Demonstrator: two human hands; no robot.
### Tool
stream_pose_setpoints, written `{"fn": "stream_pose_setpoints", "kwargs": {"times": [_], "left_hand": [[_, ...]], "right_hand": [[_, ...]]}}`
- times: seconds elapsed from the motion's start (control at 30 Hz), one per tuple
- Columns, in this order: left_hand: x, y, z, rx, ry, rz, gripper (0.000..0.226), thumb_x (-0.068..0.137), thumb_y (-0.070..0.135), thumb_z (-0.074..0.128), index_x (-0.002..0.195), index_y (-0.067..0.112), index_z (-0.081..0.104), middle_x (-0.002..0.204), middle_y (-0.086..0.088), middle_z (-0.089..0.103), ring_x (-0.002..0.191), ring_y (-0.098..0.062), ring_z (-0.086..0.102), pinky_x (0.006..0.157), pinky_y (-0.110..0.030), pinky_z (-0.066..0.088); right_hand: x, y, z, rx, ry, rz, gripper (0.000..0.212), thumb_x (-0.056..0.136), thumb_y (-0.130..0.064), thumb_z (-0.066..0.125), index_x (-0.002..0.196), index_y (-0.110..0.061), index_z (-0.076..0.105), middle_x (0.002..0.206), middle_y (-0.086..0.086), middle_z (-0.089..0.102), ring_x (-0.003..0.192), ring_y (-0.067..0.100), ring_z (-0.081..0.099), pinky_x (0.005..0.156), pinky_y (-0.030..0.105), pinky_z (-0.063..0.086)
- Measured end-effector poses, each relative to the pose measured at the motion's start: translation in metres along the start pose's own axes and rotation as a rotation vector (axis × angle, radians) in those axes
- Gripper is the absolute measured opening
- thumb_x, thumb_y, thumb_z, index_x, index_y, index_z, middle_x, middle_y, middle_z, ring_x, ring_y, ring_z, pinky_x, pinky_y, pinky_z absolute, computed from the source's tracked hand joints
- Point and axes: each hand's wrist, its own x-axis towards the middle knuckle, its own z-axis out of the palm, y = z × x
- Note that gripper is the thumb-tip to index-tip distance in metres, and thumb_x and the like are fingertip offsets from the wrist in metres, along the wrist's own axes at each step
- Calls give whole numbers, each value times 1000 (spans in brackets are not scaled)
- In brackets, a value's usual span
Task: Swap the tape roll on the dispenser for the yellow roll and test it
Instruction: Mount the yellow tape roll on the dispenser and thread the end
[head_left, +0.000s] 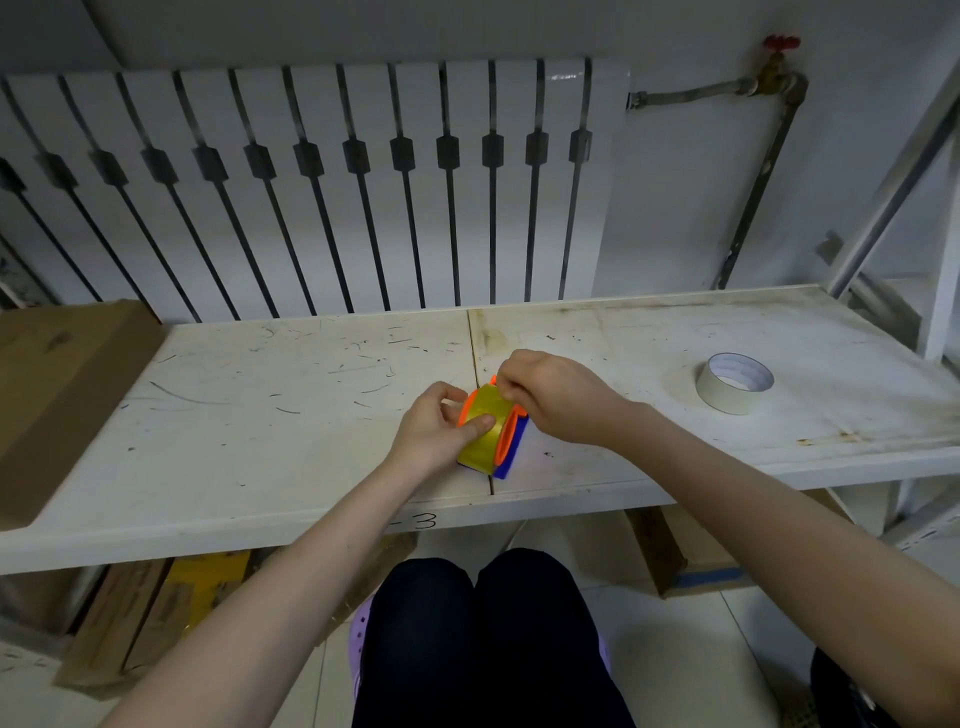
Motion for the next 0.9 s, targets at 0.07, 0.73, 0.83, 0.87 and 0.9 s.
{"fn": "stream_pose_setpoints", "kwargs": {"times": [0.07,0.73,0.83,0.87,0.9], "left_hand": [[-4,2,1,79,87,86,57,75,26,76,123,15,47,98,-3,55,84,-20,54,74,-35,48],[-4,3,16,124,255,333,5,76,15,73,79,15,69,89,1,61,83,-11,54,66,-14,36],[-3,0,14,88,288,319,4,76,14,73,74,14,69,87,2,60,80,-7,53,64,-15,34],[-3,-1,13,82,302,322,5,76,15,74,74,13,70,87,3,59,80,-4,52,64,-14,34],[-3,-2,11,79,312,328,6,75,16,75,74,12,71,87,4,57,81,-2,52,66,-11,34]], "right_hand": [[-5,-2,2,24,0,-14,16,98,-15,43,95,-9,57,99,6,58,85,21,56,75,39,52],[2,-8,6,363,218,219,17,97,-8,41,111,-10,50,107,8,66,95,21,63,77,33,53],[1,-6,13,461,211,300,29,95,4,36,120,-7,44,117,10,62,101,23,64,77,27,50],[1,-3,14,442,182,285,29,95,3,37,120,-6,47,116,11,63,103,24,64,80,27,51],[1,0,13,388,133,251,28,95,1,39,118,-8,51,116,11,65,105,23,63,83,27,51]]}}
